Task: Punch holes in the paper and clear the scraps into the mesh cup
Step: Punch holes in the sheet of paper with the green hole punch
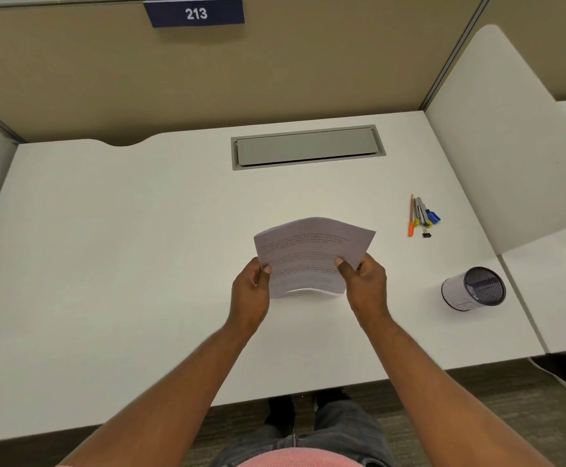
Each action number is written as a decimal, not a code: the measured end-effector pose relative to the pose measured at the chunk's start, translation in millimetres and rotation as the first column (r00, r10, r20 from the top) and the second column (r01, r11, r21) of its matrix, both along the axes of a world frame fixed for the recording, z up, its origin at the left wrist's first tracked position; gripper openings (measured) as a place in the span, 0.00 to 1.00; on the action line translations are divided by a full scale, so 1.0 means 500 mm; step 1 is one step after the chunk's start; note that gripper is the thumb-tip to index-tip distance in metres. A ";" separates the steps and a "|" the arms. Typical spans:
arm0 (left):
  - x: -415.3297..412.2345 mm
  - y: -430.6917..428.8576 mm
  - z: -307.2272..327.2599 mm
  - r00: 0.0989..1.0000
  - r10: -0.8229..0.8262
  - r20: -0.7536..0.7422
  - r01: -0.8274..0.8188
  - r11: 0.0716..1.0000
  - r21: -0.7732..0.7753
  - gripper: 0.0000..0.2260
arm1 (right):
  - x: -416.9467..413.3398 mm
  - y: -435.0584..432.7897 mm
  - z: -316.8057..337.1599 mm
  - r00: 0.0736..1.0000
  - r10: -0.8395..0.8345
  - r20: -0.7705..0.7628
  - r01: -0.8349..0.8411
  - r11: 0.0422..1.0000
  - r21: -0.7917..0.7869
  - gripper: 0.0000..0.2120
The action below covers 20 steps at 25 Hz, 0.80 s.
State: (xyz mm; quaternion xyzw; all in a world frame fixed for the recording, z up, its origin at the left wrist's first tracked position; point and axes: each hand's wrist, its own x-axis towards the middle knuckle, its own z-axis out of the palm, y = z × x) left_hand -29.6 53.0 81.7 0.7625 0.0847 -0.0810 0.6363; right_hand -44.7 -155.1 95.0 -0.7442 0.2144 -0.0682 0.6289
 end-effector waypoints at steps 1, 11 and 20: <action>0.003 0.000 0.004 1.000 0.009 0.011 -0.009 1.000 0.004 0.16 | 0.001 -0.002 0.005 1.000 0.003 0.012 -0.003 1.000 -0.001 0.11; 0.019 -0.001 0.010 0.998 0.055 -0.015 -0.055 0.998 0.010 0.06 | 0.011 -0.014 -0.001 0.998 -0.035 -0.042 0.032 0.996 -0.083 0.10; 0.038 -0.005 0.044 0.996 0.085 0.028 -0.083 0.994 -0.070 0.05 | 0.026 -0.024 0.035 0.996 -0.044 0.080 0.049 0.997 -0.059 0.07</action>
